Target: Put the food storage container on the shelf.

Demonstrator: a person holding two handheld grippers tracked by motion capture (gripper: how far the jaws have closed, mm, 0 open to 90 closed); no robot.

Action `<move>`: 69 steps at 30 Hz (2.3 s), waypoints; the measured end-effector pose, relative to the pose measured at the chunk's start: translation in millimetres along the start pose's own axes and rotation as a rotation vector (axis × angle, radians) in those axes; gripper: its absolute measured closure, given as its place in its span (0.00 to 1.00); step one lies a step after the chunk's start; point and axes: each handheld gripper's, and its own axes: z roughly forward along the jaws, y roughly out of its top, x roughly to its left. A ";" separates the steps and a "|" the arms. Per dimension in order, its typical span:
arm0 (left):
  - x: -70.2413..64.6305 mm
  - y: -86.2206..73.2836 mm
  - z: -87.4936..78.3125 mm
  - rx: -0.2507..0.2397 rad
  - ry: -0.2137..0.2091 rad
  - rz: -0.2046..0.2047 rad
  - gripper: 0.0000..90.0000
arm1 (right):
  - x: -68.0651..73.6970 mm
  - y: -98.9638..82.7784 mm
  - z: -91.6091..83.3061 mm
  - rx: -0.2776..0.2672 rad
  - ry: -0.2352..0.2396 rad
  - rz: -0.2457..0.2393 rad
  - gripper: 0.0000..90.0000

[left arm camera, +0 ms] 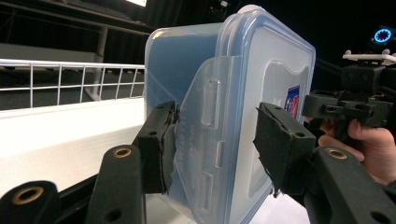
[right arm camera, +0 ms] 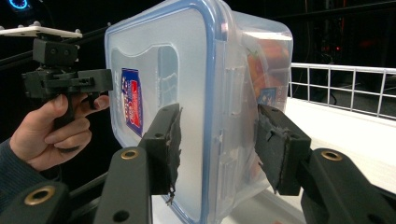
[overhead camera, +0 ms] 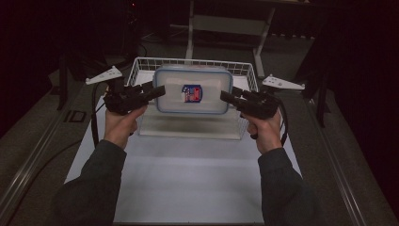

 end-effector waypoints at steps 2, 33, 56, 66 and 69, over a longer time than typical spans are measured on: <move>3.0 0.4 2.3 -0.001 0.001 -0.006 0.55 | -2.5 0.7 2.0 0.001 -0.003 0.004 0.57; 37.8 4.7 29.9 0.028 0.109 -0.104 0.54 | -35.3 -0.9 37.4 0.059 -0.058 0.119 0.56; 31.9 3.5 46.5 0.079 0.260 -0.055 0.62 | -34.6 13.2 52.6 0.077 -0.279 0.119 0.51; 22.8 4.2 34.9 0.134 0.256 0.050 0.58 | -6.5 13.1 53.4 0.204 -0.324 -0.129 0.52; 17.9 5.3 28.3 0.143 0.268 0.094 0.57 | 3.0 11.9 50.1 0.256 -0.310 -0.210 0.52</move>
